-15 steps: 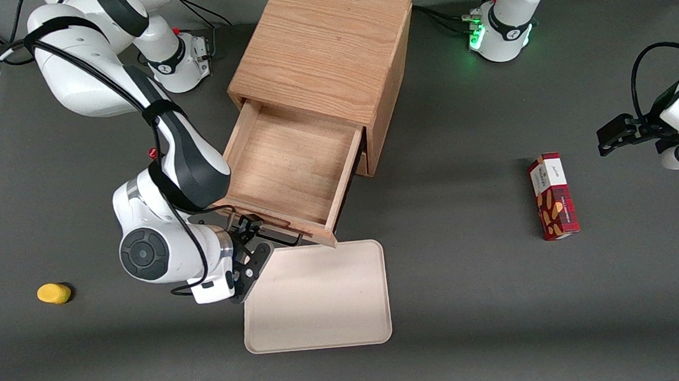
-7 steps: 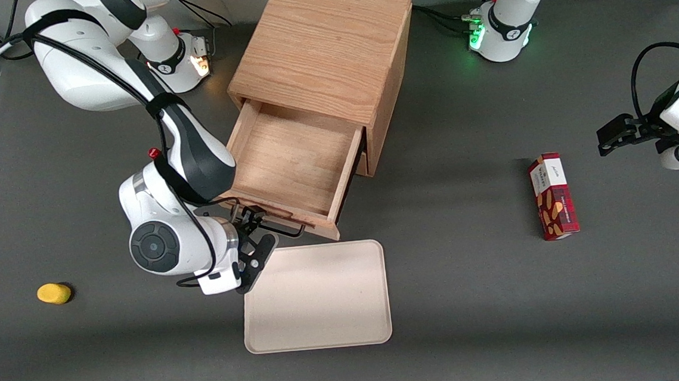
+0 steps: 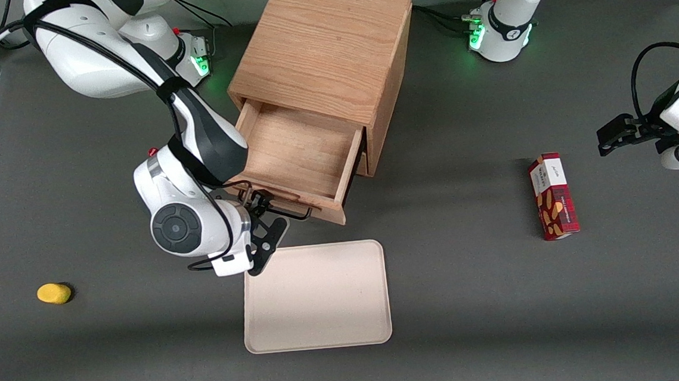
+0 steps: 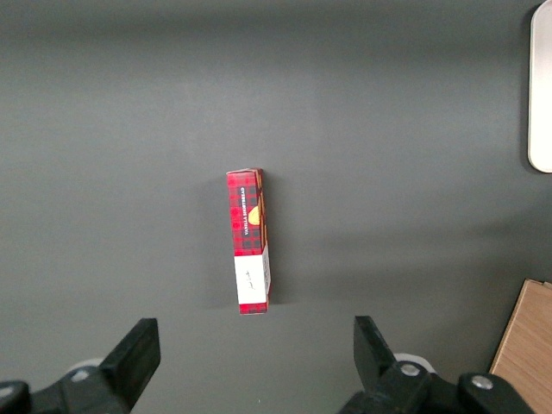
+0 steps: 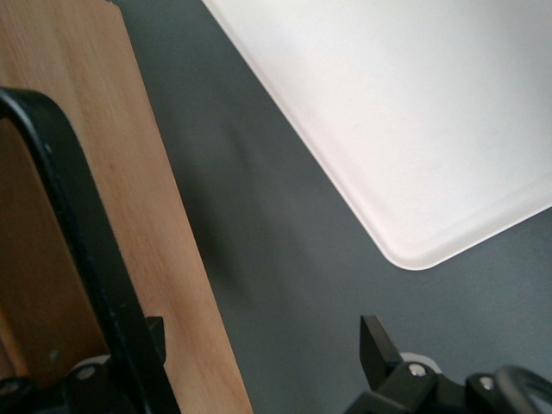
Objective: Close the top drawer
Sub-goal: 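Push the drawer front with the right gripper into the cabinet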
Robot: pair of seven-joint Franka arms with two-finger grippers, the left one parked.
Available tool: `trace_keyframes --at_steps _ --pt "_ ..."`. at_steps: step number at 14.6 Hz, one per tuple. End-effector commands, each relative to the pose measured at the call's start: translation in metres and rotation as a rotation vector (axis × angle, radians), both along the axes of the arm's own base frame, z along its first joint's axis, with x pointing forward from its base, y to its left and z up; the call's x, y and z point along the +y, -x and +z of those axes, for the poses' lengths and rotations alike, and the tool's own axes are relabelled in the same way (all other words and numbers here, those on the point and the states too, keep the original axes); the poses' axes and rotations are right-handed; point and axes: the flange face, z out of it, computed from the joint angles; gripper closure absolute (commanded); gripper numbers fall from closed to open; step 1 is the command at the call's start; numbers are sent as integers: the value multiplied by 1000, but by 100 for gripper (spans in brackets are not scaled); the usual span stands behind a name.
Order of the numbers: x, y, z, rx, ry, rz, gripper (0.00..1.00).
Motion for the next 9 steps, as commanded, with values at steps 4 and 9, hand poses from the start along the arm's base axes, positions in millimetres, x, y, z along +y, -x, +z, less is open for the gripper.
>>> trace_keyframes --at_steps 4,9 --pt "16 34 7 47 -6 -9 0" --pt "35 53 4 72 12 -40 0"
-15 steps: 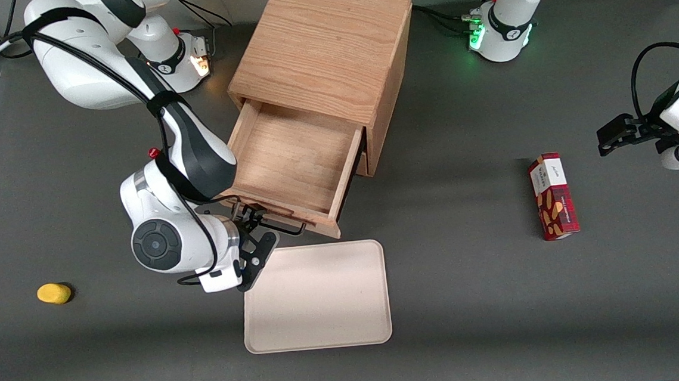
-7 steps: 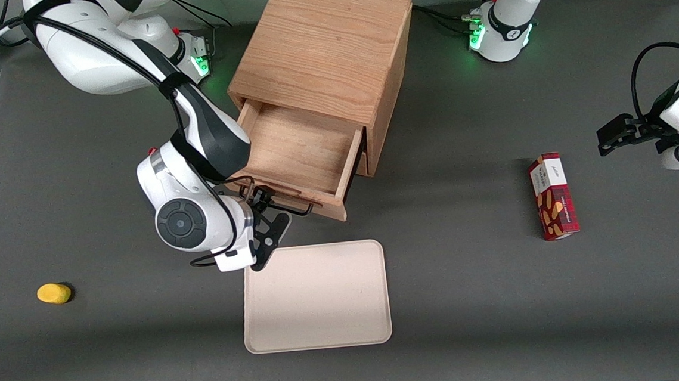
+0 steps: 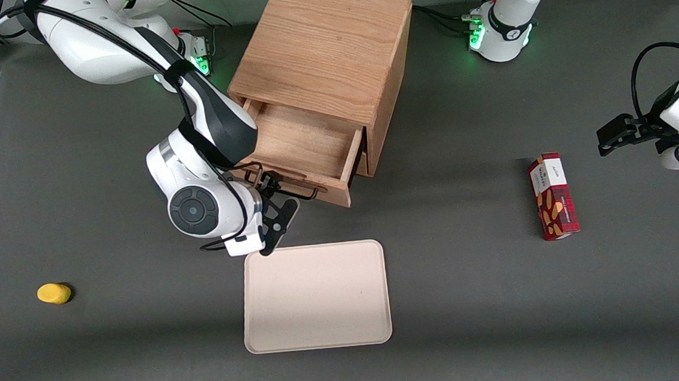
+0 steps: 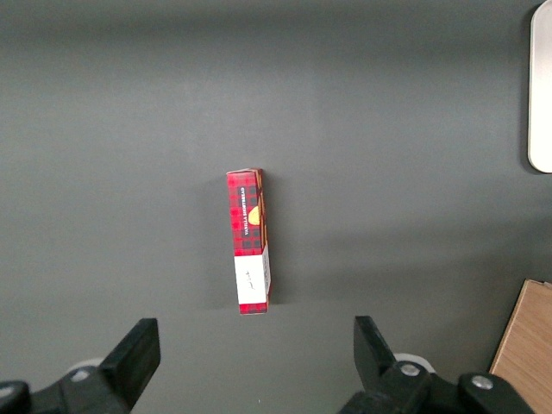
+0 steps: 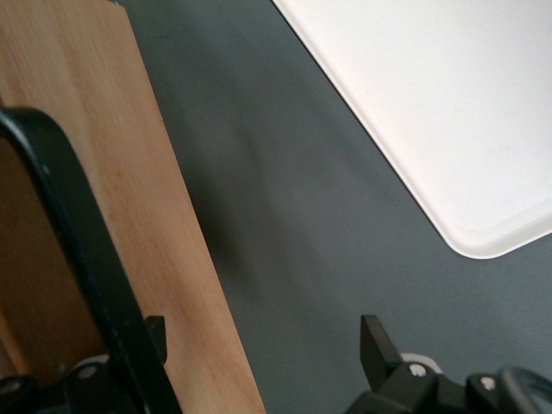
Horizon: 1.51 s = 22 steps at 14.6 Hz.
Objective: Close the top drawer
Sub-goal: 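Push the drawer front with the right gripper into the cabinet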
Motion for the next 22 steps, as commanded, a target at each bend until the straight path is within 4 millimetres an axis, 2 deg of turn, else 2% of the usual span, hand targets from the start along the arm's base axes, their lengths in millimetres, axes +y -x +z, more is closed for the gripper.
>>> trace_keyframes --at_steps 1,5,10,15,20,22 --pt "16 25 7 16 8 -17 0" --pt "27 41 9 28 16 -21 0" --pt "43 64 -1 38 28 -27 0" --pt "51 73 1 43 33 -30 0" --pt "64 96 0 59 50 -13 0" --pt "67 99 0 59 53 -13 0"
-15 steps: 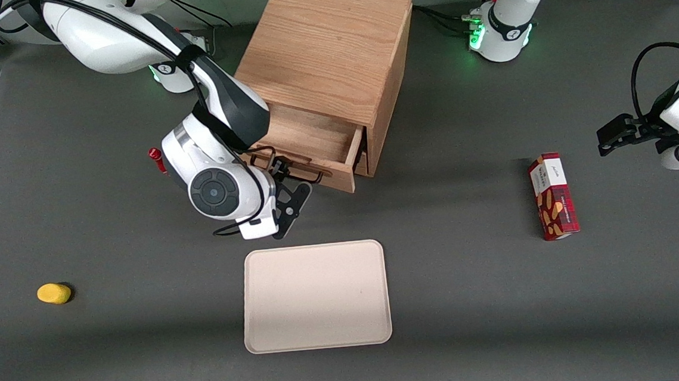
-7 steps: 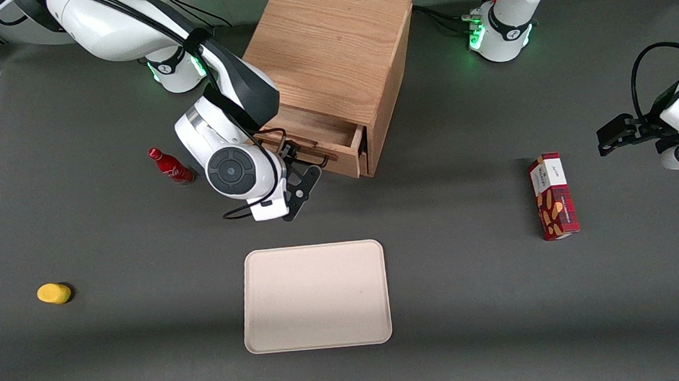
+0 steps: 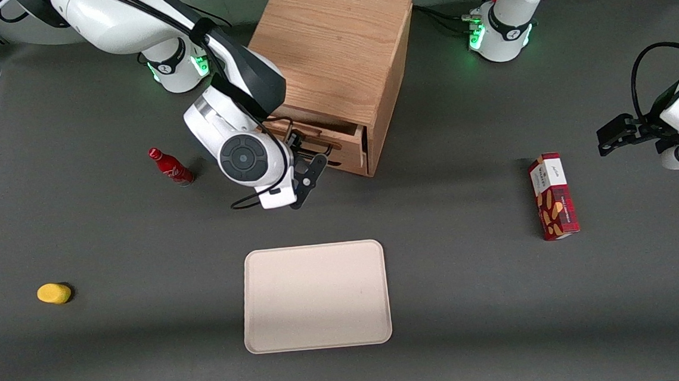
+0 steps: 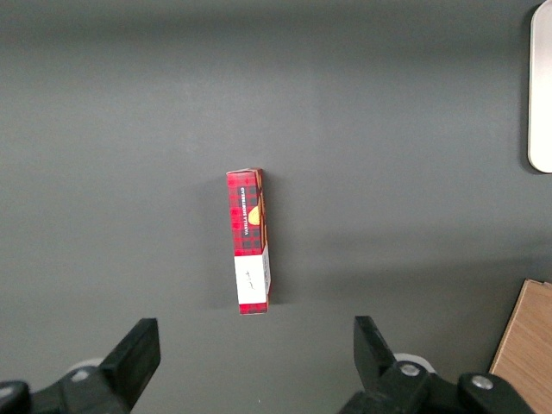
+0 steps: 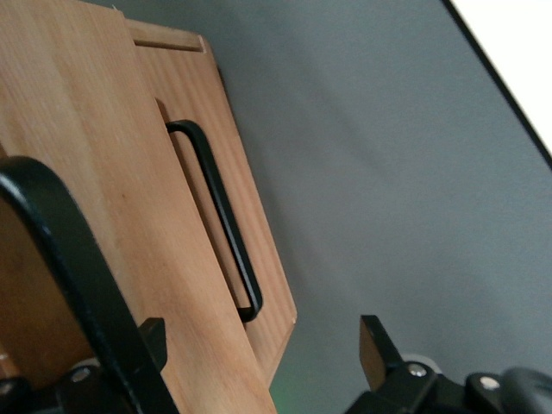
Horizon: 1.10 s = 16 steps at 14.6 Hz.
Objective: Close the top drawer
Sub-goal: 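Press the drawer front flush with the cabinet using the right gripper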
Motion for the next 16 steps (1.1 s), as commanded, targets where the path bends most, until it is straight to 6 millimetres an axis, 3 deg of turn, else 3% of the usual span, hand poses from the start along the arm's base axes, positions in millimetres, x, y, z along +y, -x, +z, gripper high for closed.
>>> trace_keyframes --at_steps 1,10,16 --pt "9 16 0 -4 7 -28 0" --pt "20 33 -3 7 24 -20 0" --pt "17 26 10 -12 13 -21 0"
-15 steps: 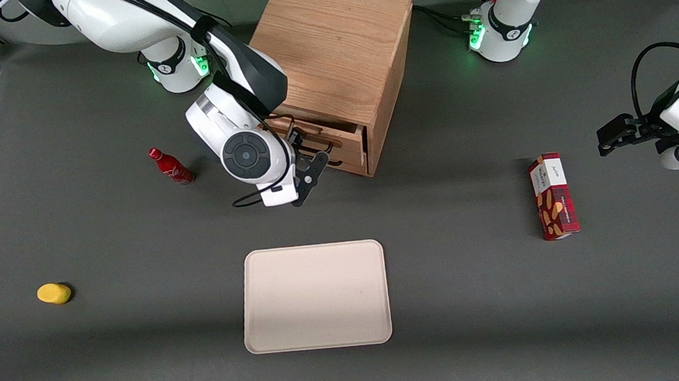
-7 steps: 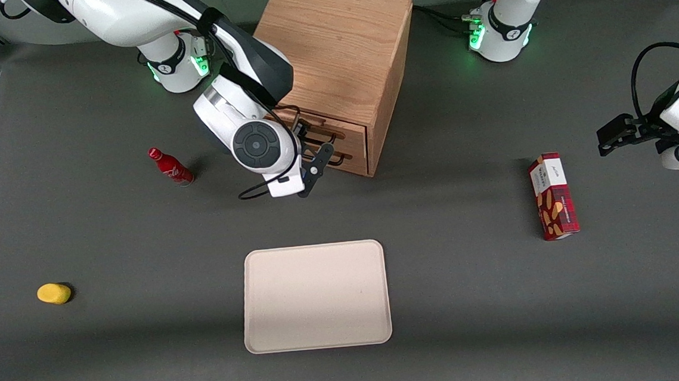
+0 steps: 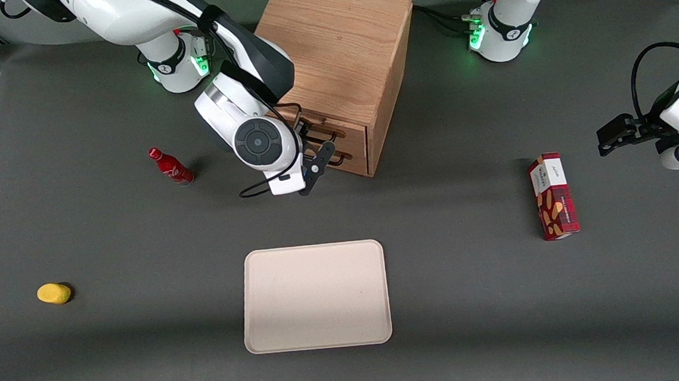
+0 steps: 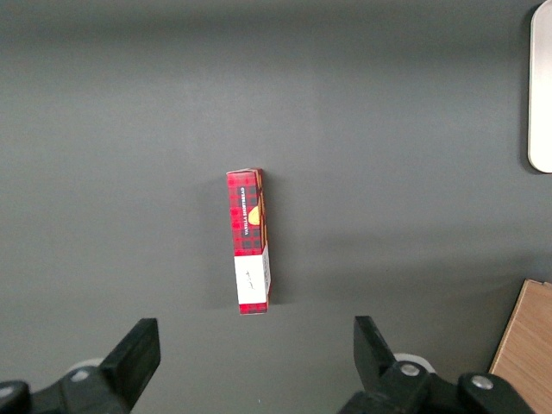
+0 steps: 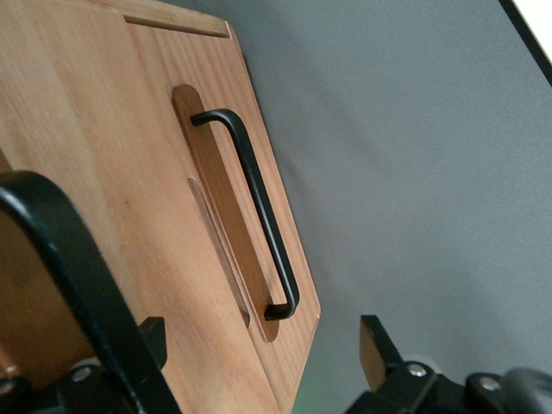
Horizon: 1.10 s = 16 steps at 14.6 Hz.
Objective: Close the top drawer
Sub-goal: 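Press the drawer front flush with the cabinet using the right gripper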
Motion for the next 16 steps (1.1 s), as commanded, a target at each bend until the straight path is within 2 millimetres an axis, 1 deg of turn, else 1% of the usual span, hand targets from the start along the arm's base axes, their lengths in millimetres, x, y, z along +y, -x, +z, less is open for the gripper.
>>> trace_keyframes --at_steps 1,4,9,14,15,16 --pt "3 5 8 -18 -4 -24 0" --pt "-1 0 12 -25 -9 -30 0" --pt "-6 -8 31 -21 -26 -30 0" --pt "-5 -6 35 -15 -31 -32 0" --pt "-7 -4 38 -7 -24 -28 0" --pt "-8 -5 46 -13 -25 -29 0"
